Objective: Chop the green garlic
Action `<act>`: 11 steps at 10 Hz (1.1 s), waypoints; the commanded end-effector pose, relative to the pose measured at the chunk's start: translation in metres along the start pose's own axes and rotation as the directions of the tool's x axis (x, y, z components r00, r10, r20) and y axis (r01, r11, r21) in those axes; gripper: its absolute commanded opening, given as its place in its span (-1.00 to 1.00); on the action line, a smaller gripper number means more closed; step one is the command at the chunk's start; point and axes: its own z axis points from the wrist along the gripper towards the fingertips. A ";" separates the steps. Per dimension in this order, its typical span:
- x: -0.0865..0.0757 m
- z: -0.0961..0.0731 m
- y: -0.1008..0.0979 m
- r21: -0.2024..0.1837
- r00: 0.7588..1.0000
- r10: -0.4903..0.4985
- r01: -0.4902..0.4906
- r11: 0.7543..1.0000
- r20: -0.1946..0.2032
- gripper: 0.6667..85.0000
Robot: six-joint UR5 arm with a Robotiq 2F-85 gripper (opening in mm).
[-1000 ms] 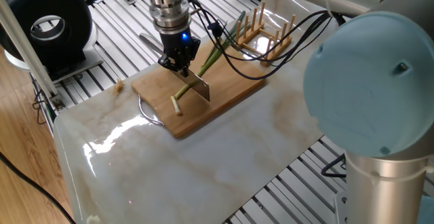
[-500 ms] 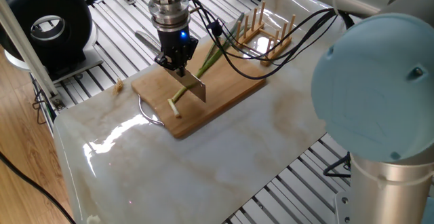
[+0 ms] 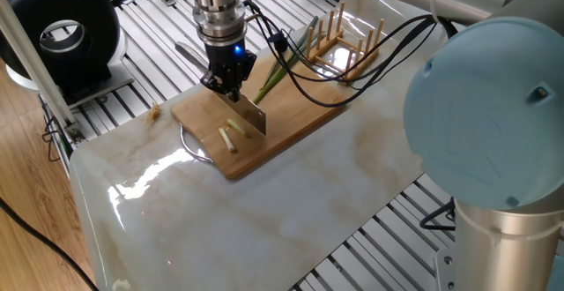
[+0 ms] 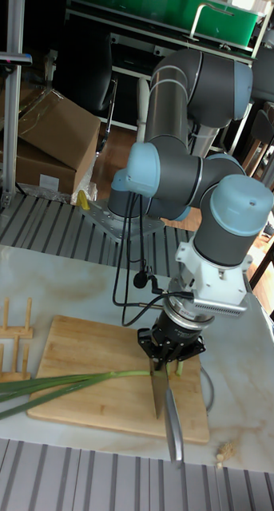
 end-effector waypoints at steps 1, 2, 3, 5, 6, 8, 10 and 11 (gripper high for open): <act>-0.004 0.001 0.001 -0.011 1.000 0.004 -0.003 1.000 0.009 -0.98; -0.002 -0.008 -0.001 -0.009 1.000 0.002 -0.002 1.000 -0.007 -0.98; 0.001 -0.018 -0.003 -0.008 1.000 -0.004 0.004 1.000 -0.022 -0.98; 0.002 -0.025 -0.005 -0.014 1.000 -0.004 0.004 1.000 -0.020 -0.98; 0.000 -0.026 -0.006 -0.012 1.000 -0.003 0.002 1.000 -0.011 -0.98; 0.001 -0.032 -0.003 -0.027 1.000 -0.002 0.002 1.000 -0.007 -0.98; 0.003 -0.041 -0.010 -0.026 1.000 -0.014 0.014 1.000 -0.007 -0.98; 0.002 -0.042 -0.014 -0.024 1.000 -0.014 0.014 1.000 -0.001 -0.98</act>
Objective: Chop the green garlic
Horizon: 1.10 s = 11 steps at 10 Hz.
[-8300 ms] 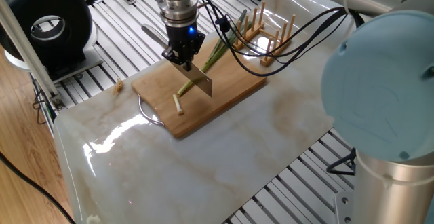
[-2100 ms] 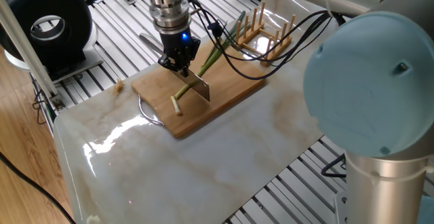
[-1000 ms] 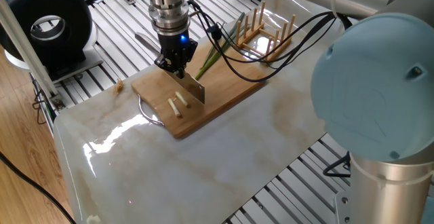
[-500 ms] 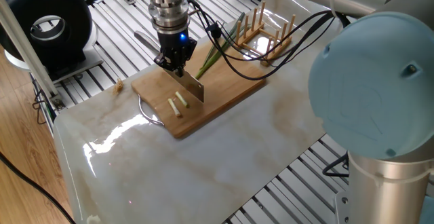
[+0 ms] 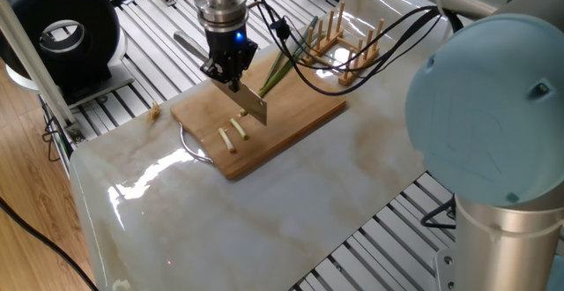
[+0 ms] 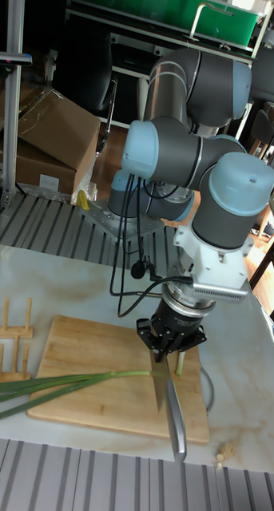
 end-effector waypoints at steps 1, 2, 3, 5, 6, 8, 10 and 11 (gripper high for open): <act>-0.003 -0.011 -0.007 -0.014 1.000 0.001 -0.001 1.000 0.016 -0.98; -0.003 -0.013 -0.012 -0.013 1.000 -0.002 0.002 1.000 0.016 -0.98; -0.003 -0.013 -0.017 -0.013 1.000 -0.008 0.008 1.000 0.018 -0.98; -0.007 -0.012 -0.027 -0.014 0.999 -0.025 0.025 1.000 0.038 -0.98; -0.008 -0.011 -0.031 -0.016 0.999 -0.029 0.030 0.999 0.044 -0.98; -0.009 -0.004 -0.036 -0.020 0.998 -0.031 0.032 0.999 0.052 -0.98; -0.013 0.004 -0.043 -0.015 0.997 -0.034 0.035 0.999 0.066 -0.98; -0.014 0.004 -0.047 0.003 0.997 -0.025 0.025 1.000 0.067 -0.98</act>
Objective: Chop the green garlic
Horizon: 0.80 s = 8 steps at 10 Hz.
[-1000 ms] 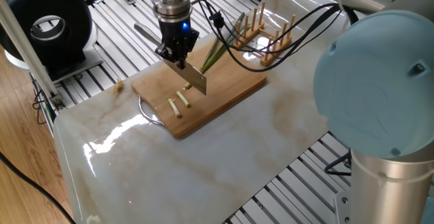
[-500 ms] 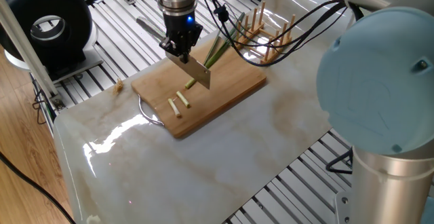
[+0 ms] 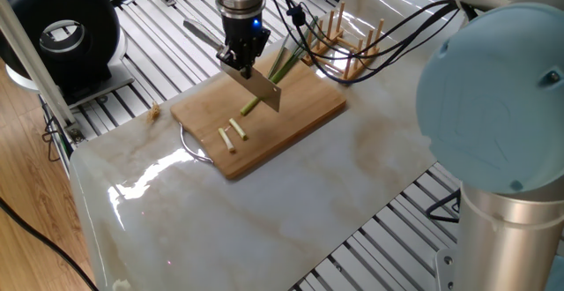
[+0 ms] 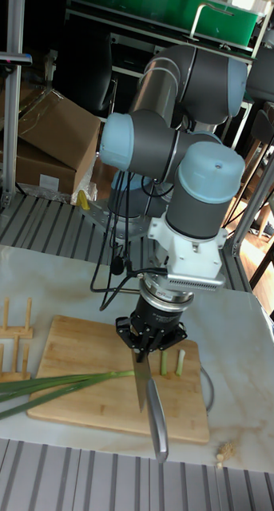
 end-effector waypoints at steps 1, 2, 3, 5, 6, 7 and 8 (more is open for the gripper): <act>-0.003 0.003 -0.010 0.010 1.000 0.012 -0.012 1.000 0.015 -0.98; -0.004 0.002 -0.012 0.010 1.000 0.010 -0.010 1.000 0.020 -0.98; -0.005 0.003 -0.012 0.009 1.000 0.008 -0.009 1.000 0.021 -0.98; -0.004 0.007 -0.016 0.025 1.000 0.005 -0.006 1.000 0.012 -0.98; 0.001 0.008 -0.019 0.035 1.000 0.001 -0.001 0.999 -0.008 -0.98; 0.002 0.009 -0.018 0.037 1.000 0.000 0.000 0.999 -0.012 -0.98; 0.001 0.011 -0.016 0.032 1.000 0.000 0.000 0.999 -0.013 -0.98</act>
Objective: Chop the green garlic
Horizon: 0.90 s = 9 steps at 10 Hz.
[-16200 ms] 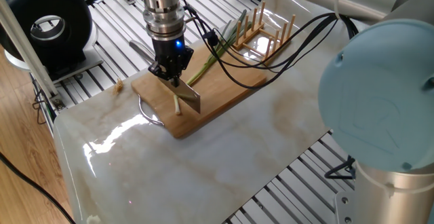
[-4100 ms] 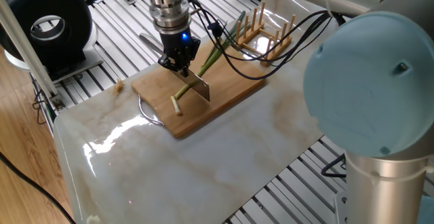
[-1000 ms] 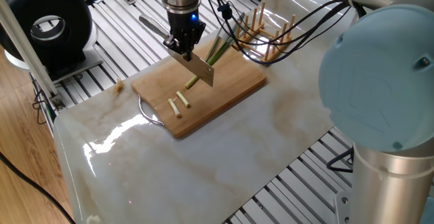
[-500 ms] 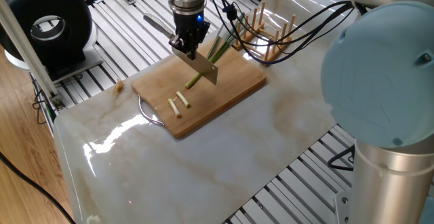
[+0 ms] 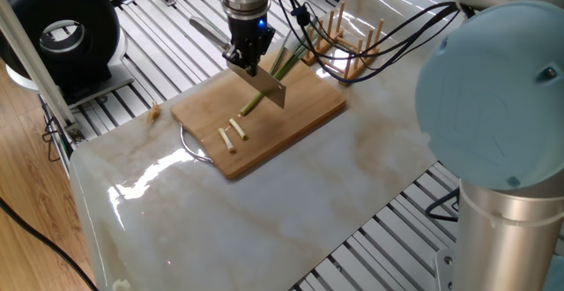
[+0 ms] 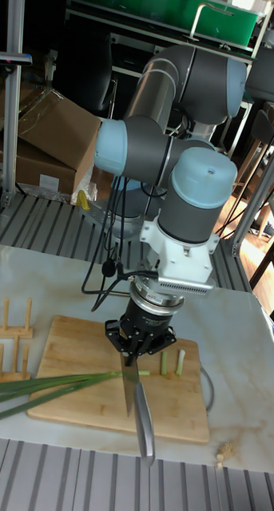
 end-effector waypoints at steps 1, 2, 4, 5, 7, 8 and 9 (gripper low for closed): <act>0.001 0.005 0.003 -0.008 1.000 0.000 0.000 1.000 -0.010 -0.98; 0.001 0.006 0.003 -0.001 1.000 -0.003 0.003 1.000 -0.013 -0.98; 0.002 0.007 0.004 0.000 1.000 -0.004 0.004 1.000 -0.016 -0.98; 0.002 0.008 0.005 -0.001 1.000 -0.004 0.004 1.000 -0.016 -0.98; 0.002 0.008 0.008 -0.007 1.000 -0.003 0.003 1.000 -0.015 -0.98; 0.001 0.008 0.010 -0.009 1.000 -0.001 0.001 1.000 -0.015 -0.98; 0.001 0.008 0.012 -0.012 1.000 0.002 -0.002 1.000 -0.015 -0.98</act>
